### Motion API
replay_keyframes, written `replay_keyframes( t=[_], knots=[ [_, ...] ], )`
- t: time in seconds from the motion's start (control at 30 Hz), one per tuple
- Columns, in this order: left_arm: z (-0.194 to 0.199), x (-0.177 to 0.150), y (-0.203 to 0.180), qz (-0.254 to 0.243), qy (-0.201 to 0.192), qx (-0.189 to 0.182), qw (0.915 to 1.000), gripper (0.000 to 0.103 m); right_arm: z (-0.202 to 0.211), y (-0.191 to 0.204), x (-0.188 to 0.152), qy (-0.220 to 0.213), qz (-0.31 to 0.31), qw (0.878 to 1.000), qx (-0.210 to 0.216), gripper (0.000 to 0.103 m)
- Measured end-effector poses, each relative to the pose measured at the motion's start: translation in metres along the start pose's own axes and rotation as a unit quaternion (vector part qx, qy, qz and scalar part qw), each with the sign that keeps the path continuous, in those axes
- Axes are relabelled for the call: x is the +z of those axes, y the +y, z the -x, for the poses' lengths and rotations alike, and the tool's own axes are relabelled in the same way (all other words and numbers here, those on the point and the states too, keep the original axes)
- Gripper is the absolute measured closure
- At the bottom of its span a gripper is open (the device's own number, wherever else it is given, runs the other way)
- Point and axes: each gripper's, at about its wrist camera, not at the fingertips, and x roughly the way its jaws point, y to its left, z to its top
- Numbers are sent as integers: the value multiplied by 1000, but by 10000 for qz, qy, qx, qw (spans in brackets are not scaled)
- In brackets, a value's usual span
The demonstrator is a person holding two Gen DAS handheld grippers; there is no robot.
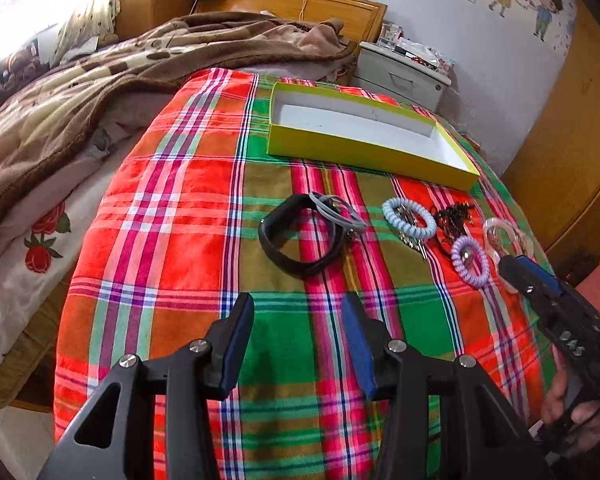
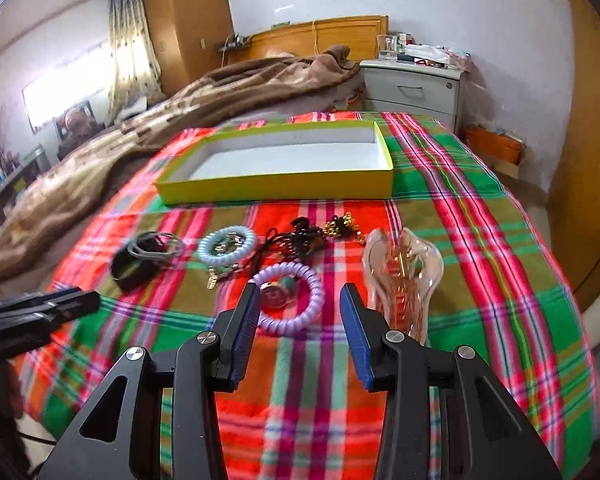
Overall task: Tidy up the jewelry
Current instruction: 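Grasp the lavender coil hair tie with the right tool while the left tool grasps the black watch band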
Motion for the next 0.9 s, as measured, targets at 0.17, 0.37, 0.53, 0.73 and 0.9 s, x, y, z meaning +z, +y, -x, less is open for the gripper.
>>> replay_keyframes(
  t=[0.17, 0.37, 0.53, 0.73, 0.9],
  knots=[
    [-2, 11, 10, 135, -14, -32, 9999, 56, -16, -4, 8, 276, 146, 9995, 3, 61],
    [-9, 23, 25, 368, 118, -97, 9992, 56, -25, -5, 15, 484, 526, 9974, -76, 70],
    [-16, 29, 30, 428, 209, -50, 9989, 56, -33, -11, 16, 726, 749, 9945, -128, 78],
    [-24, 34, 31, 448, 304, -28, 9985, 56, -40, -8, 17, 906, 964, 9912, 99, 78],
    [-29, 37, 33, 467, 379, 25, 9982, 56, -45, -1, 14, 1018, 1108, 9884, 180, 78]
  ],
)
